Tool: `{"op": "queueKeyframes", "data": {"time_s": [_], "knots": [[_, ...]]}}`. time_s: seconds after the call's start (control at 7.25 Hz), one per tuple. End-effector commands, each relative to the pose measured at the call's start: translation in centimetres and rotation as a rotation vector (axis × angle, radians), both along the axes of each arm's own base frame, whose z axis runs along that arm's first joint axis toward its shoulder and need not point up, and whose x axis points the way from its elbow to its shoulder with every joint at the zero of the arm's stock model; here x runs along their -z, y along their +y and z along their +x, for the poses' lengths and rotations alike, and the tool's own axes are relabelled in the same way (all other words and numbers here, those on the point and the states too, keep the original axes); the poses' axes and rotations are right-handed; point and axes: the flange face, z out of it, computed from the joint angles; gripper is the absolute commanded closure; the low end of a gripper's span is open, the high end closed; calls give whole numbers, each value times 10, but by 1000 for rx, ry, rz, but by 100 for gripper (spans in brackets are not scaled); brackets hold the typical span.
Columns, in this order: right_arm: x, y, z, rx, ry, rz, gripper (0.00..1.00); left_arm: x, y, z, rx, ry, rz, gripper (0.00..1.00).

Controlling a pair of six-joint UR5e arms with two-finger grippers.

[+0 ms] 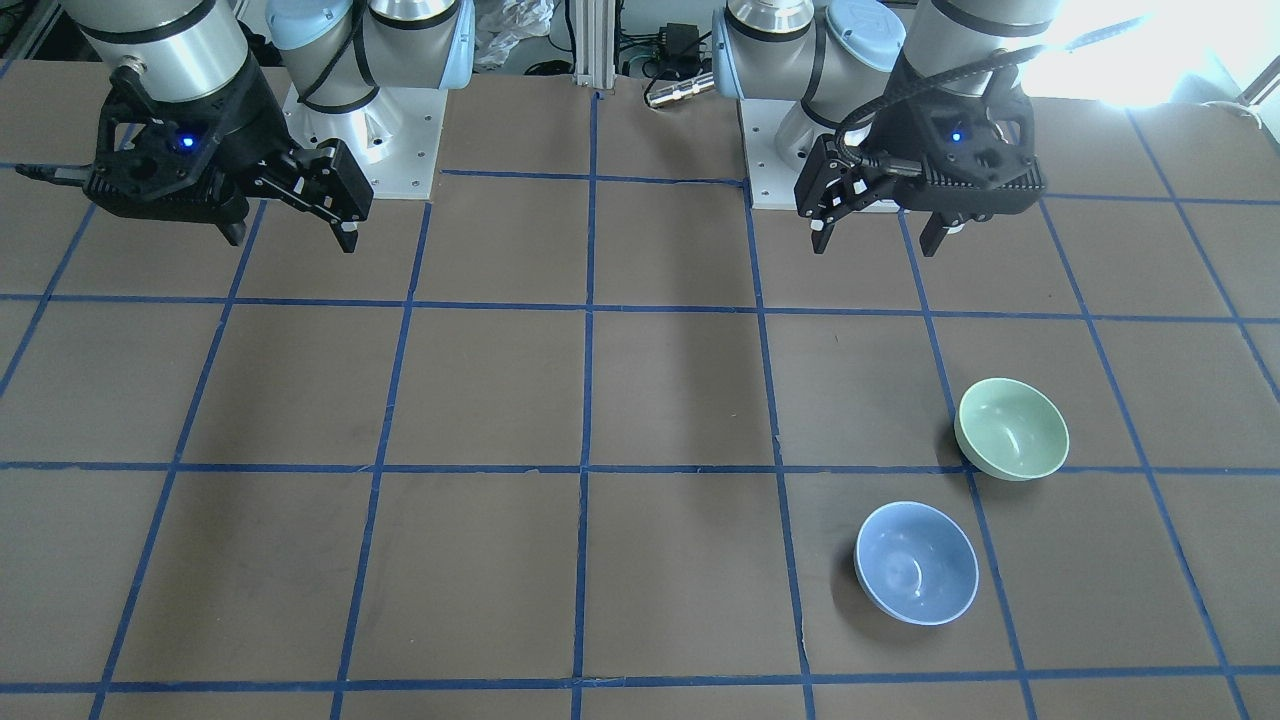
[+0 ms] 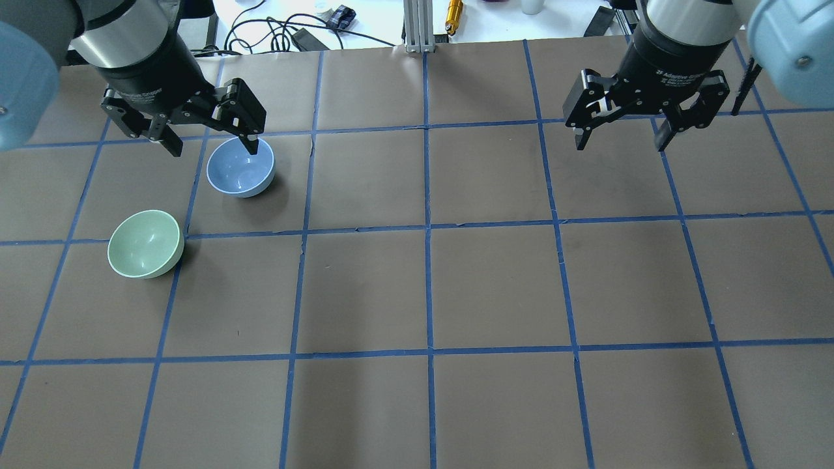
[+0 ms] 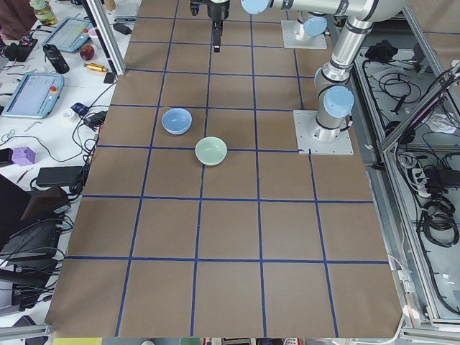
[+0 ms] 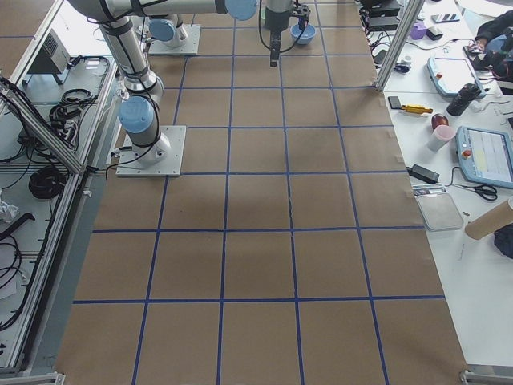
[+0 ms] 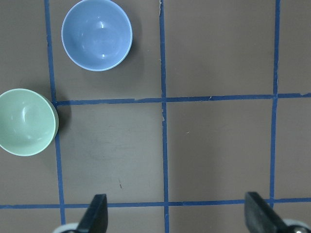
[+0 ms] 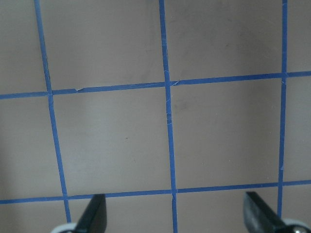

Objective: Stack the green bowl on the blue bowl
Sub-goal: 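Move the left gripper down toward the pale green bowl's rim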

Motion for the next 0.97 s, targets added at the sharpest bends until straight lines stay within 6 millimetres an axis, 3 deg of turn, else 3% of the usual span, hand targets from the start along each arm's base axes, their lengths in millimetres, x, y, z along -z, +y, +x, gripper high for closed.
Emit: {"op": "queueKeyframes", "data": {"time_s": [0.0, 0.14, 0.41, 0.55, 0.69, 0.83], "knots": [[1, 0, 0, 0, 0, 1, 0, 0, -1, 3, 3, -2, 1, 0], [0, 0, 0, 0, 0, 0, 0, 1, -5, 16, -18, -4, 4, 0], [0, 0, 0, 0, 0, -1, 0, 14, -26, 95, -54, 2, 32, 0], [0, 0, 0, 0, 0, 1, 0, 26, -34, 124, -44, 5, 53, 0], [0, 0, 0, 0, 0, 1, 0, 51, -44, 158, -2, 11, 86, 0], [0, 0, 0, 0, 0, 0, 0, 81, -46, 209, -56, 28, 102, 0]]}}
